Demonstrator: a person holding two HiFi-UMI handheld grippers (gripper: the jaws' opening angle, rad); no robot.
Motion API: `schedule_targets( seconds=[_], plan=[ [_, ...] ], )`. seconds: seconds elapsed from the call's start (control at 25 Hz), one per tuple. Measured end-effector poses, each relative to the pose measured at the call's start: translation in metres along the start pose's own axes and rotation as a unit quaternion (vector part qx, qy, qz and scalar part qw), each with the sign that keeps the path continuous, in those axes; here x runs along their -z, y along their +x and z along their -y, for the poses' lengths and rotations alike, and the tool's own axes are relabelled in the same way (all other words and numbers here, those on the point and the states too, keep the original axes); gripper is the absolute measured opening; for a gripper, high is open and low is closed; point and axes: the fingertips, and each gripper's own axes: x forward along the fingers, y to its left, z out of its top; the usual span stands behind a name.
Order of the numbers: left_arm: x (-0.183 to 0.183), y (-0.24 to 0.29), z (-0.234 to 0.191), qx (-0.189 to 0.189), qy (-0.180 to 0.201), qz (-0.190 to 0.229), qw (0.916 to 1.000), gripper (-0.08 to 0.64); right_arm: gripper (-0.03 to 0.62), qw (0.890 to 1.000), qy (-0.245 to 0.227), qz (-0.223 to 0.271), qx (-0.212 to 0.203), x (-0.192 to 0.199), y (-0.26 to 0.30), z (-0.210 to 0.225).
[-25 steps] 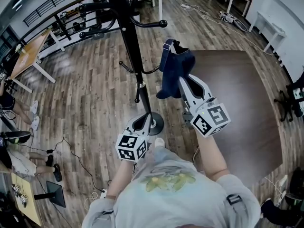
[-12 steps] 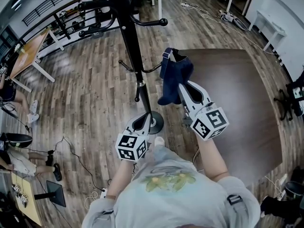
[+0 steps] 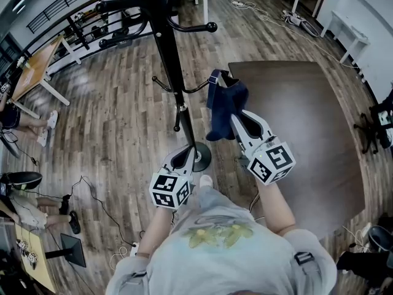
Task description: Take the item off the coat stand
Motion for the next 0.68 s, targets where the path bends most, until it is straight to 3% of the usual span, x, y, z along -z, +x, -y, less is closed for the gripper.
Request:
schedule_targets(
  seconds=[0.68],
  plan=[
    [-0.001,0.009,-0.007,0.000,0.000,-0.005,1.0000,0.016,0.055,1.000,0.006,-0.018,0.010,0.015,0.000,0.011]
  ],
)
